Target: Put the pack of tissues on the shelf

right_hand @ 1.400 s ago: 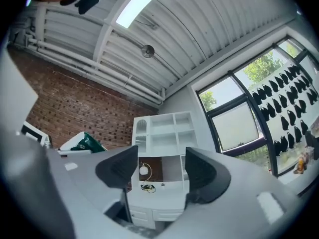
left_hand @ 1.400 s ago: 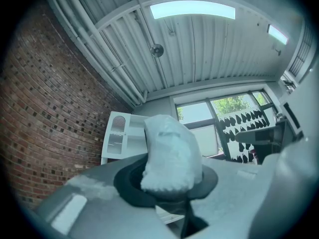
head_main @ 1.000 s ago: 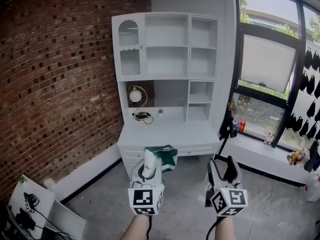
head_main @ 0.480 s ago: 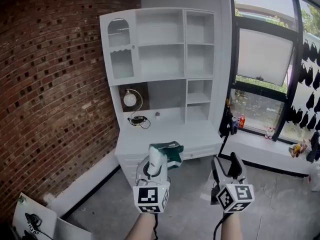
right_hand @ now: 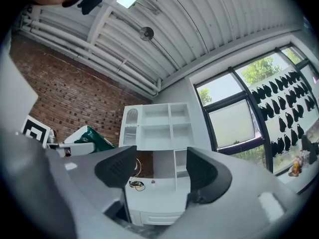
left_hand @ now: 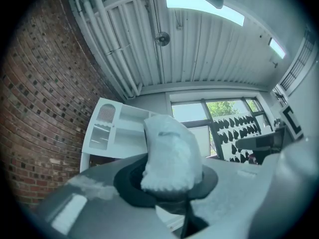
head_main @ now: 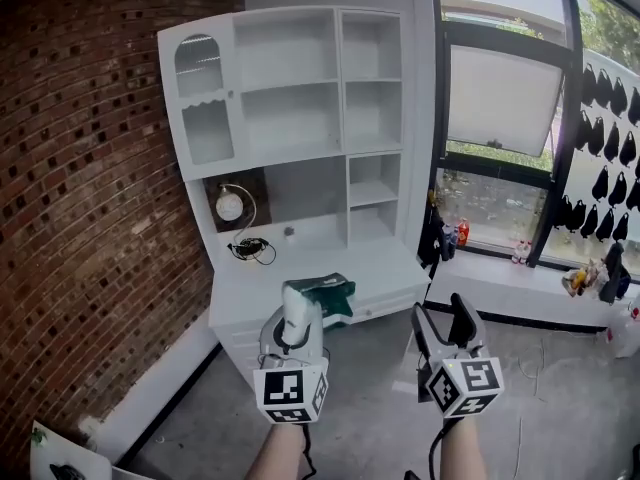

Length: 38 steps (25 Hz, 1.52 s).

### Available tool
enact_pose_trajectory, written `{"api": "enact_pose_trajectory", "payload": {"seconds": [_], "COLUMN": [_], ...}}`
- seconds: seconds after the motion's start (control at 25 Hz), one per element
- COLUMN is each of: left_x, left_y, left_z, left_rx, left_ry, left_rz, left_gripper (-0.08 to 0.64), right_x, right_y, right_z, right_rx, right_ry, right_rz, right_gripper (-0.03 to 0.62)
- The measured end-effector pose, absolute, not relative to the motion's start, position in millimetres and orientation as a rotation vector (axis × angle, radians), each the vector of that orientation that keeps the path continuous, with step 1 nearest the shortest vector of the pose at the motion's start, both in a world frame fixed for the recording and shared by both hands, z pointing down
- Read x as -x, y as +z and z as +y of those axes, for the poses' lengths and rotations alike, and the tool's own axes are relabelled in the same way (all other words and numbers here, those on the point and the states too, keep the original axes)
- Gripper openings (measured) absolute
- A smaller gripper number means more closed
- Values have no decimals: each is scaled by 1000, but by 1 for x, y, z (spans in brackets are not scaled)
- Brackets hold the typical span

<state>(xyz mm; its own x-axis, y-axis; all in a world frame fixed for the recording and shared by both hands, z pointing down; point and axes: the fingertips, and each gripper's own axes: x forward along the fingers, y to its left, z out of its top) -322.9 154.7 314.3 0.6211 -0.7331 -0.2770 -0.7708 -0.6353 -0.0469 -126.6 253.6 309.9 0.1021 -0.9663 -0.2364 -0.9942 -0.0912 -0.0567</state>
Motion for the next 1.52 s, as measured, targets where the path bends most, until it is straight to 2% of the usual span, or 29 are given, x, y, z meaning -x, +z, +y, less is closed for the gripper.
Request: {"api": "enact_pose_trajectory", "payload": {"seconds": [1.04, 1.52], "left_x": [197, 170], "left_y": [304, 323], "left_z": [58, -14], "left_rx": [2574, 2616], "left_ry": [354, 308], "left_rz": [1428, 1406], "left_gripper": [106, 106], "right_x": [-12, -37], "right_y": [312, 337], "right_z": [128, 61], "right_rx": [2036, 2089], "right_ry": [150, 102], "right_rz": [2125, 2108], "right_gripper": [305, 305]}}
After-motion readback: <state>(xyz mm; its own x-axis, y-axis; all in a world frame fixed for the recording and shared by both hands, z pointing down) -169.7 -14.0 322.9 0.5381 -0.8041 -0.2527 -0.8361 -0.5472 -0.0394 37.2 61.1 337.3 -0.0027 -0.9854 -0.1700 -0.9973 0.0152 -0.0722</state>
